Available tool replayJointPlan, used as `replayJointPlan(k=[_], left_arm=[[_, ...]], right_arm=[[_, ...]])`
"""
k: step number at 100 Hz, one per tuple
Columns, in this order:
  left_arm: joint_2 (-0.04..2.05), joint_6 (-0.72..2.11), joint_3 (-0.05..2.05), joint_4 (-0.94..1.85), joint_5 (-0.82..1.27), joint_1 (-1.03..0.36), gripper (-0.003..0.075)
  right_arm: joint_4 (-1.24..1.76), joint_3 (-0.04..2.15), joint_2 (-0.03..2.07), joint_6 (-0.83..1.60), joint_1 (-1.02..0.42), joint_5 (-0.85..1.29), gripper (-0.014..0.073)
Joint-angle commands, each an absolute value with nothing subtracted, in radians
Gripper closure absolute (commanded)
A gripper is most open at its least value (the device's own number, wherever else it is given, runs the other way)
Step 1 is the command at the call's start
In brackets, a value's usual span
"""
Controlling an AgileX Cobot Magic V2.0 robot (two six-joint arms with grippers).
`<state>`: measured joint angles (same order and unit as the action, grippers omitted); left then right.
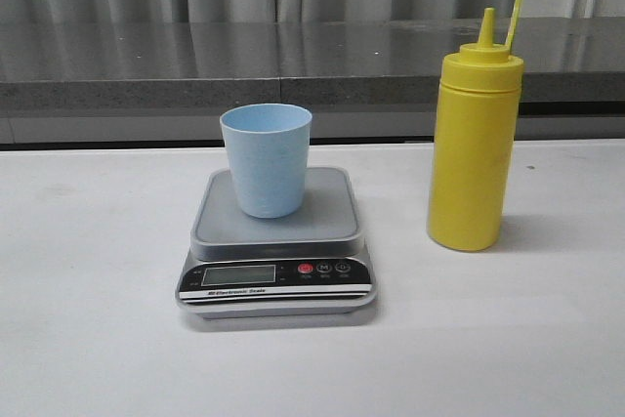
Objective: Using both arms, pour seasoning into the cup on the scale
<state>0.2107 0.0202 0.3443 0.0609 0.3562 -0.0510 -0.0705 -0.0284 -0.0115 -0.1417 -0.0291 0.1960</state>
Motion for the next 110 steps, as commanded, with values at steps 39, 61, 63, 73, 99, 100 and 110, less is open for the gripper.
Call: replayJointPlan(k=[39,61,63,73,99,100,110], left_arm=[[0.201,0.009,0.354,0.061,0.278,-0.048,0.0185],[0.201,0.009,0.354,0.061,0.278,-0.048,0.0476],[0.201,0.009,0.354,0.061,0.278,-0.048,0.0519],[0.201,0.009,0.354,0.061,0.278,-0.048,0.0651],[0.201,0.009,0.354,0.061,0.278,-0.048,0.0740],[0.201,0.009,0.354,0.061,0.278,-0.048,0.0740],[0.201,0.009,0.354,0.061,0.278,-0.048,0.0740]], right_arm=[[-0.084,-0.006,-0.031,-0.136,-0.024,0.113,0.0661],[-0.084,-0.006,-0.031,-0.136,-0.024,0.113,0.0661],[-0.084,-0.006,-0.031,-0.136,-0.024,0.113,0.0661],[-0.084,-0.006,-0.031,-0.136,-0.024,0.113,0.0661],[-0.084,-0.006,-0.031,-0.136,-0.024,-0.043,0.0661],[-0.084,-0.006,-0.031,-0.136,-0.024,-0.062,0.0661],[-0.084,-0.003,-0.031,-0.138,-0.024,-0.188,0.0661]])
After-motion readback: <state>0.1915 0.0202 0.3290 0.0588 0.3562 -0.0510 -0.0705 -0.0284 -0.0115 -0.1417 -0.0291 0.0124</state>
